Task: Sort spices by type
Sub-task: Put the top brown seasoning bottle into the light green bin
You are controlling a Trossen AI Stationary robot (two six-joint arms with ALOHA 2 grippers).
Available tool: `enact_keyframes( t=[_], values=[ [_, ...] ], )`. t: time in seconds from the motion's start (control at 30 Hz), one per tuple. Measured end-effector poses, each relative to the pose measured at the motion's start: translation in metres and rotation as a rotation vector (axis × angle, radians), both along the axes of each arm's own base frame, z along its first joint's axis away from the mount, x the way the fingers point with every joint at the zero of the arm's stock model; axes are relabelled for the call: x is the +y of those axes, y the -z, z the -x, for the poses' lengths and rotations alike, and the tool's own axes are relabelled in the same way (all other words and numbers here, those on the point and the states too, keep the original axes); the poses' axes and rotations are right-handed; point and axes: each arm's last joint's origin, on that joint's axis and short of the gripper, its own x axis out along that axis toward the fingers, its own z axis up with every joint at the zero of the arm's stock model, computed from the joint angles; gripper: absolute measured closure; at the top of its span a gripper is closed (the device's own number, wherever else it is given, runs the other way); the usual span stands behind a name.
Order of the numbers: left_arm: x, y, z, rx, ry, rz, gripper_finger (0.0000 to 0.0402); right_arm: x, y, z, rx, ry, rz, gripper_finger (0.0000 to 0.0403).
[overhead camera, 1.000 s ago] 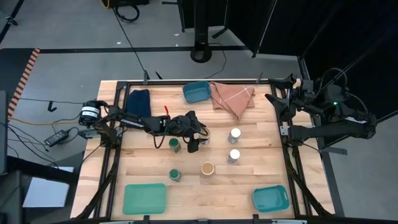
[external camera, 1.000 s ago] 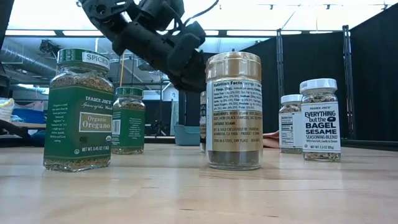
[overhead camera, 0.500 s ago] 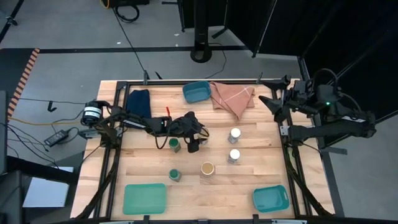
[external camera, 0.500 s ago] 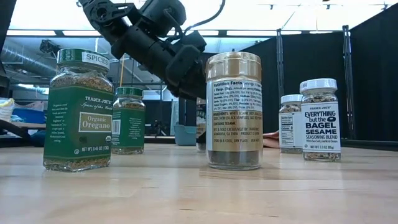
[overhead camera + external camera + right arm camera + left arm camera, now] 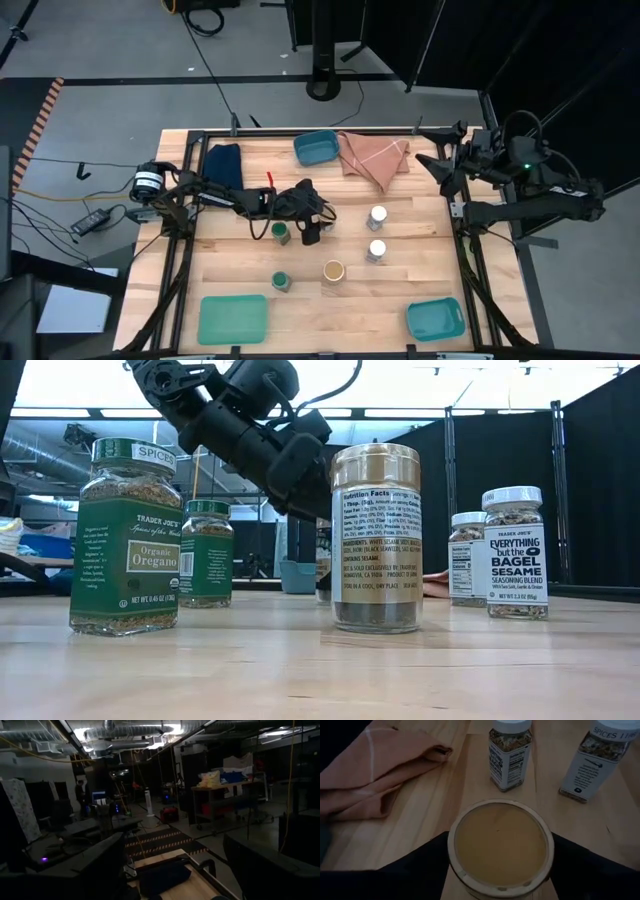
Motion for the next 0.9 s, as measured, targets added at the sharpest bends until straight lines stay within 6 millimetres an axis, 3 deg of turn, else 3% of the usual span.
enact_keyframes(
  t=[0.5,0.9],
  values=[
    [0.000,-0.002,-0.001,-0.030,-0.038,0.055,0.0124,0.000,0.000,0.000,0.001,0.001,0.000,0.0057],
    [0.000,-0.023,-0.013,-0.145,-0.044,0.074,0.0124,0.000,0.000,0.000,0.001,0.002,0.000,0.0057]
  ],
)
